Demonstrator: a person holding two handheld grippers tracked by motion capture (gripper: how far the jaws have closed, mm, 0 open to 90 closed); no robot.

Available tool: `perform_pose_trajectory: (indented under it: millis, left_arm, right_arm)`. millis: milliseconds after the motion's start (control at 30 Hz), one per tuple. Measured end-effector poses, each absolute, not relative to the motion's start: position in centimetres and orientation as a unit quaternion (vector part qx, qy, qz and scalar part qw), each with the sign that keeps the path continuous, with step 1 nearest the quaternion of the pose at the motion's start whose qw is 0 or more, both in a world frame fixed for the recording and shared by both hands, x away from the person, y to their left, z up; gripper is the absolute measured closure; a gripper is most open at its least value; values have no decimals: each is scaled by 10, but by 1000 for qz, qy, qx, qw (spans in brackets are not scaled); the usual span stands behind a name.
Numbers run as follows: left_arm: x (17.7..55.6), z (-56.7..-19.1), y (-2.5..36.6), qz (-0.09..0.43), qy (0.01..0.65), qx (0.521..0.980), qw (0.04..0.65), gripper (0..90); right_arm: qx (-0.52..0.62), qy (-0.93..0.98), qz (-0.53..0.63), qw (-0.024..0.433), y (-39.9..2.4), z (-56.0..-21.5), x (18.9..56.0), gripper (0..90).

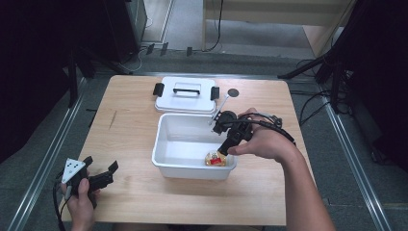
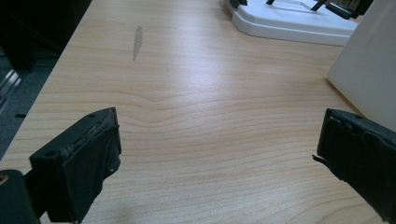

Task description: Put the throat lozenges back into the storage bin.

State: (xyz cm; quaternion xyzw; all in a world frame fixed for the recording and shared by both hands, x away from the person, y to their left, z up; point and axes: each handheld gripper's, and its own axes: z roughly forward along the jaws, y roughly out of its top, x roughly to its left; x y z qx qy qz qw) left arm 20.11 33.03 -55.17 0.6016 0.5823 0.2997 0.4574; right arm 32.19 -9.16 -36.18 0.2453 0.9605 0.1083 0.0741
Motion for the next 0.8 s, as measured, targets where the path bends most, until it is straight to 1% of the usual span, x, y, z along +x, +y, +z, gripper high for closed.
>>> perform_pose_trajectory:
  millis: [100,300,533,633,700,733,800]
  left_arm:
    - [201,-552,330,300,582,602,457,0]
    - [201,-552,330,301,583,601,457,0]
    - [201,-552,330,301,582,602,456,0]
    - [201,-552,330,302,582,602,456,0]
    - [201,-552,330,302,583,601,457,0]
    - [201,-552,330,302,583,601,457,0]
    - [201,-552,330,302,583,601,456,0]
  right_arm:
    - [252,959,107,76,-99,-359,320,372]
    - [274,952,106,83,-129,-355,317,358]
    - [294,946,107,84,-154,-359,315,344]
    - [314,939,109,85,-170,-368,314,319]
    - [324,936,110,86,-176,-374,313,287]
    - [324,936,110,86,-176,-374,313,287]
    - [337,931,112,88,-187,-385,314,248]
